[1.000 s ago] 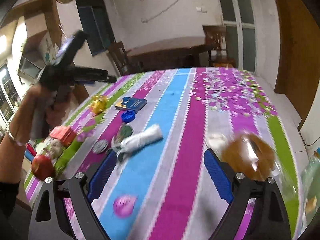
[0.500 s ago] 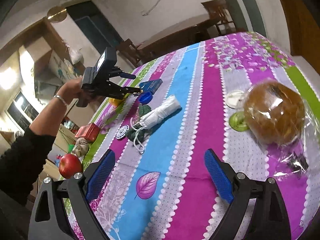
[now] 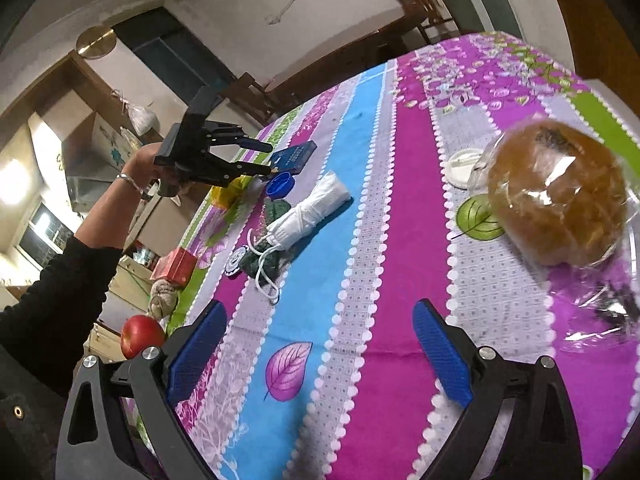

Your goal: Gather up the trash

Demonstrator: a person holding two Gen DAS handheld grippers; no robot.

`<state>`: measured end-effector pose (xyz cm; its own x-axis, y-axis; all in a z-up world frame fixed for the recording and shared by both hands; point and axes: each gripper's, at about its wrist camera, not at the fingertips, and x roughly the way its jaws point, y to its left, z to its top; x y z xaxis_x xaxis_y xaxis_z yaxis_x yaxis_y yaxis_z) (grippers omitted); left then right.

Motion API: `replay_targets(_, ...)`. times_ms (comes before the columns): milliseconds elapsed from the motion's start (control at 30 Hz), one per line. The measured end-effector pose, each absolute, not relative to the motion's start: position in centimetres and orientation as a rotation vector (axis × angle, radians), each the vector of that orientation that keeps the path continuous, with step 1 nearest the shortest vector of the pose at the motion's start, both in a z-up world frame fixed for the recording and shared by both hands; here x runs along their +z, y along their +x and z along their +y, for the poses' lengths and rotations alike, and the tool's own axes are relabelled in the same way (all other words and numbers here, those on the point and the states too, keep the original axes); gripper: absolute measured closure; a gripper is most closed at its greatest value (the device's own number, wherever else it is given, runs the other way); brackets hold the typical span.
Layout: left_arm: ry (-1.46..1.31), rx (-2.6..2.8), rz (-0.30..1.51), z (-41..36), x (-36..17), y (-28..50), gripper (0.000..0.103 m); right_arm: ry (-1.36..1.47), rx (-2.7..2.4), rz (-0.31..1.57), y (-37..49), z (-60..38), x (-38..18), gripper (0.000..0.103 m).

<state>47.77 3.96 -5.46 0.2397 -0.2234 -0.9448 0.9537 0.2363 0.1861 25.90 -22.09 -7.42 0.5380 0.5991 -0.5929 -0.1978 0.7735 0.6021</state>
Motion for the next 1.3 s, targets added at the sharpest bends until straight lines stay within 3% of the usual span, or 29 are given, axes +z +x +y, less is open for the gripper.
replay_targets(133, 0.989, -1.092, 1.007, 3.5, -5.9, 46.9, 0.054, 0.538, 0.495, 0.882, 26.3, -22.0, -8.1, 0.009)
replay_targets(167, 0.971, -1.079, 1.021, 3.4, -6.1, 47.0, 0.047, 0.537, 0.5, 0.88, 26.4, -21.9, -8.0, 0.009)
replay_targets(233, 0.941, -1.086, 1.012, 3.1, -5.9, 46.9, 0.047, 0.532, 0.517, 0.866, 26.5, -21.7, -7.8, 0.008)
replay_targets(400, 0.884, -1.013, 0.888, 4.0, -3.5, 48.7, 0.045, 0.476, 0.574, 0.885, 26.5, -20.3, -7.7, 0.007)
replay_targets(500, 0.87, -0.955, 1.052, 3.7, -5.9, 51.0, 0.033, 0.435, 0.6, 0.884, 26.3, -19.5, -7.5, 0.006)
replay_targets(667, 0.689, -0.942, 1.122, 4.2, -5.7, 53.3, 0.026, 0.42, 0.627, 0.881, 26.0, -19.2, -7.5, 0.006)
replay_targets(733, 0.614, -0.943, 1.27, 4.4, -7.1, 53.6, 0.023, 0.434, 0.626, 0.885, 26.0, -19.4, -7.6, 0.005)
replay_targets(1100, 0.85, -1.231, 1.167, 2.9, -5.4, 38.3, 0.026, 0.606, 0.669, 0.819, 25.9, -22.3, -8.0, 0.005)
replay_targets(1200, 0.638, -1.038, 1.14, 3.6, -3.1, 41.3, 0.013, 0.63, 0.666, 0.806, 25.9, -22.7, -7.9, 0.005)
replay_targets(1300, 0.436, -0.884, 1.164, 2.9, -2.5, 43.1, 0.011, 0.604, 0.637, 0.786, 25.7, -22.7, -7.6, 0.005)
